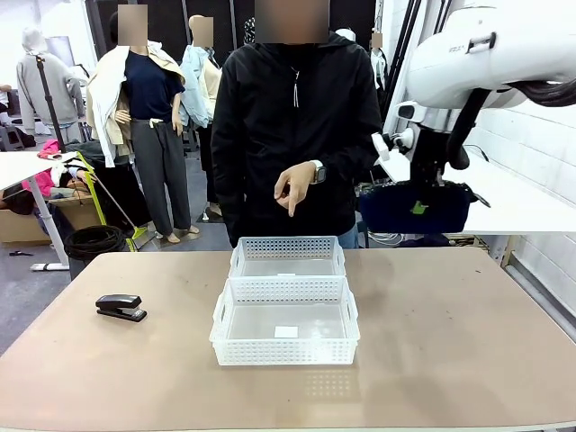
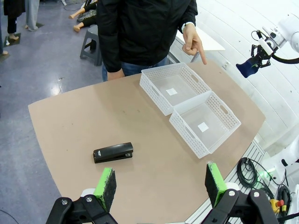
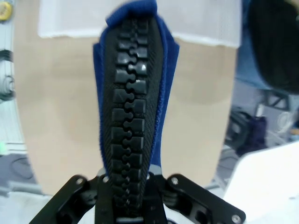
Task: Distribute items into two baskets.
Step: Move the picked Pencil pouch towards the Organizing basket indicated by the person, stopping as directed.
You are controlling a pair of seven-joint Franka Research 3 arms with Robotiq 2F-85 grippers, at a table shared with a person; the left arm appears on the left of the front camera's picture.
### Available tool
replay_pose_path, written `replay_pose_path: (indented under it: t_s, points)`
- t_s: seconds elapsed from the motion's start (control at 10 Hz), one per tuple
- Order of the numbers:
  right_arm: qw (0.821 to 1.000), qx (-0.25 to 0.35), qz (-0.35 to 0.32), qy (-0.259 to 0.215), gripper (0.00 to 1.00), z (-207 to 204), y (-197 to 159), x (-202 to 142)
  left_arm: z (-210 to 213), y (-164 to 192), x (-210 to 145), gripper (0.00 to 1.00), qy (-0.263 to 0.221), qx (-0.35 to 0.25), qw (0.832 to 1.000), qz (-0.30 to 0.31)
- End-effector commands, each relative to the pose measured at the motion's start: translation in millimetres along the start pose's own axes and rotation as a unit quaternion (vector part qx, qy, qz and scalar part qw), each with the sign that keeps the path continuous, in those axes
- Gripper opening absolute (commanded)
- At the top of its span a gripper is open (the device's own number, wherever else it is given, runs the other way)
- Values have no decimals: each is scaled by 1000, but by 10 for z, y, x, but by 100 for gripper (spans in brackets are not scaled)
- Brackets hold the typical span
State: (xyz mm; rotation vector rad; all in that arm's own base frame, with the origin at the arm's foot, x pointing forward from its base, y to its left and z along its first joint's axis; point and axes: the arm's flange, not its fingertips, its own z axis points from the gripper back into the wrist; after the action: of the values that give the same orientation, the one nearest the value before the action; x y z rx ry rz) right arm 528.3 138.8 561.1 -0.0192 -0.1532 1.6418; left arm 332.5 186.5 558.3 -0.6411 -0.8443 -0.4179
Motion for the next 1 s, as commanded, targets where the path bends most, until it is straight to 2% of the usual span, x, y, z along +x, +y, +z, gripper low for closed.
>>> replay_pose_path:
  t_s: [0.0,0.4,0.6,0.9]
  points:
    - [1000,3,-1,-1,0,-32,-130,164,8,13,-5,100,-10,-5,1000,-5]
    - [999,9,46,-22,0,-199,-97,501,8,13,-5,100,-10,-5,1000,-5]
    - [995,26,90,-21,0,-214,6,675,8,13,-5,100,-10,-5,1000,-5]
    - [992,38,117,-16,0,-264,96,892,8,13,-5,100,-10,-5,1000,-5]
